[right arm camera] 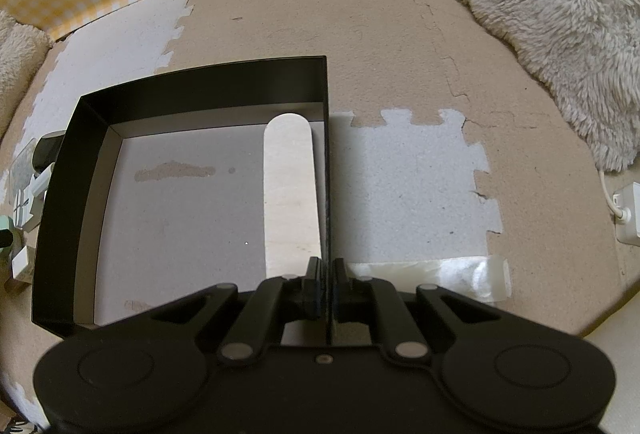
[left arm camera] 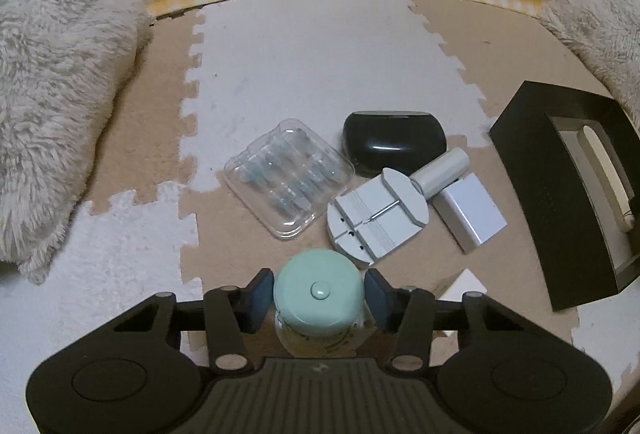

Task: Organize rigid objects
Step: 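Carry the mint-green tape measure into the black tray and open the left tool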

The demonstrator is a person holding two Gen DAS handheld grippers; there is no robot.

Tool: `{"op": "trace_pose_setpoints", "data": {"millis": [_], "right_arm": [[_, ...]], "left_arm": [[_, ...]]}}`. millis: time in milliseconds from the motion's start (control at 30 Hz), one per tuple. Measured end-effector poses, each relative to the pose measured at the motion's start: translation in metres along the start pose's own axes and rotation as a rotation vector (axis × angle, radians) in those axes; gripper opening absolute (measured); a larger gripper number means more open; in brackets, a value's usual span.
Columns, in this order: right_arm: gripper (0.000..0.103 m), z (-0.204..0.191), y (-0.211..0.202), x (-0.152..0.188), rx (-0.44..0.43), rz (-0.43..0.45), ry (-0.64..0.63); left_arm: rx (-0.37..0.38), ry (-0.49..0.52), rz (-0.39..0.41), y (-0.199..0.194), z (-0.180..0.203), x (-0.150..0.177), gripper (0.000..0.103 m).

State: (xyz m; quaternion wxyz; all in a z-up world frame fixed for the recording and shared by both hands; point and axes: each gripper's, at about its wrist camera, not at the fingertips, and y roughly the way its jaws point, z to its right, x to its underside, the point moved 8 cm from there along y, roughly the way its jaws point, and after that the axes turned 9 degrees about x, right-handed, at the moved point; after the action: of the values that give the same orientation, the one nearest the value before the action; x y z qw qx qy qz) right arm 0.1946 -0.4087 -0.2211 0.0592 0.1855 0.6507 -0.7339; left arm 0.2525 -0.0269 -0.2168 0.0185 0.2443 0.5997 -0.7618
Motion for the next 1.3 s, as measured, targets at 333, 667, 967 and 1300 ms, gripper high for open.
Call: {"op": "trace_pose_setpoints", "data": {"millis": [333, 667, 967, 1300], "right_arm": [[0.007, 0.0, 0.0, 0.0, 0.0, 0.0, 0.0], [0.007, -0.001, 0.0, 0.0, 0.002, 0.0, -0.003], [0.007, -0.001, -0.001, 0.0, 0.002, 0.002, -0.003], [0.007, -0.001, -0.001, 0.0, 0.005, 0.003, -0.009]], "left_arm": [[0.098, -0.009, 0.119, -0.033, 0.026, -0.012, 0.051], [0.313, 0.175, 0.214, -0.054, 0.13, -0.016, 0.051], [0.346, 0.403, 0.231, -0.04, 0.202, -0.012, 0.051], [0.338, 0.465, 0.201, -0.014, 0.209, -0.006, 0.051]]}}
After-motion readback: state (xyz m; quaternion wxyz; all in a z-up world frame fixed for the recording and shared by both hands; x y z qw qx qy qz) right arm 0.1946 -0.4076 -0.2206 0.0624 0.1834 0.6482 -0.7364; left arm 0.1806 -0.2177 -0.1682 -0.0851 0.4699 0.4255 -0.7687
